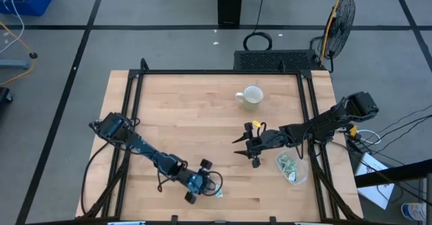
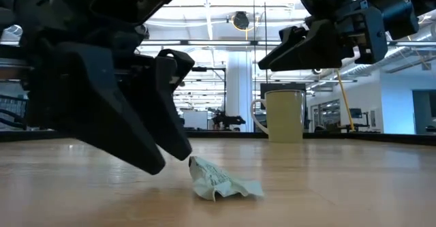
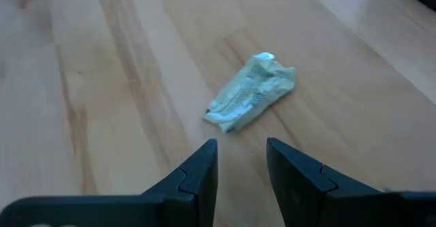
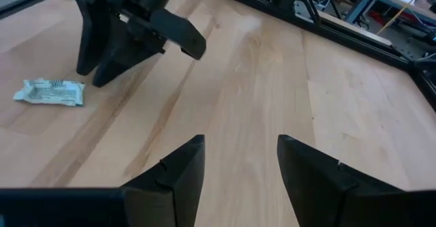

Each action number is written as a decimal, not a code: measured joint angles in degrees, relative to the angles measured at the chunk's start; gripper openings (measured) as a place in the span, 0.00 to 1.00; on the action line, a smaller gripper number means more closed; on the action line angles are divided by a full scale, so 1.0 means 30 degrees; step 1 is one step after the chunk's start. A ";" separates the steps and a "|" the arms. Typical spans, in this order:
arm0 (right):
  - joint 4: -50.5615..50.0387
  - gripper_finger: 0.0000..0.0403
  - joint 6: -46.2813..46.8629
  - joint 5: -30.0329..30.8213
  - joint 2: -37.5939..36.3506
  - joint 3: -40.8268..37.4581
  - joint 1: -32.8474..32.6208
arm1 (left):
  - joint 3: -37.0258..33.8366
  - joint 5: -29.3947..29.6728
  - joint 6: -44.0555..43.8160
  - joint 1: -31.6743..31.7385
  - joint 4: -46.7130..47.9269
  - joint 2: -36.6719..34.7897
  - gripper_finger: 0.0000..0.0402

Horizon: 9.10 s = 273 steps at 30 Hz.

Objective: Pick and place Stevia / Truvia into bins
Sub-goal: Put the stevia packet into the transparent bin

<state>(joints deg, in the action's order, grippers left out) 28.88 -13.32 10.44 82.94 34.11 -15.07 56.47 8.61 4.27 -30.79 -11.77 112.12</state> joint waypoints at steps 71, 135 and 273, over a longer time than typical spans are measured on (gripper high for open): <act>-0.0586 0.42 0.0370 -0.0007 0.0000 -0.0007 -0.0007 | -0.0015 -0.3682 -0.3990 0.2105 -0.2724 -0.0681 0.29; -0.0915 0.42 0.4262 -0.0015 0.0007 0.0000 0.0036 | 0.0036 -0.3510 -0.2827 0.3671 -0.1650 -0.1578 0.13; -2.4054 0.16 2.8265 -0.1172 -0.7388 0.0525 -0.7934 | 0.0131 1.2697 0.3680 0.6064 0.9908 -1.2439 0.41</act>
<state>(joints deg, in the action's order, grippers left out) -43.28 71.47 6.92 60.77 35.68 -38.87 56.86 46.70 15.31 -12.60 17.96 74.80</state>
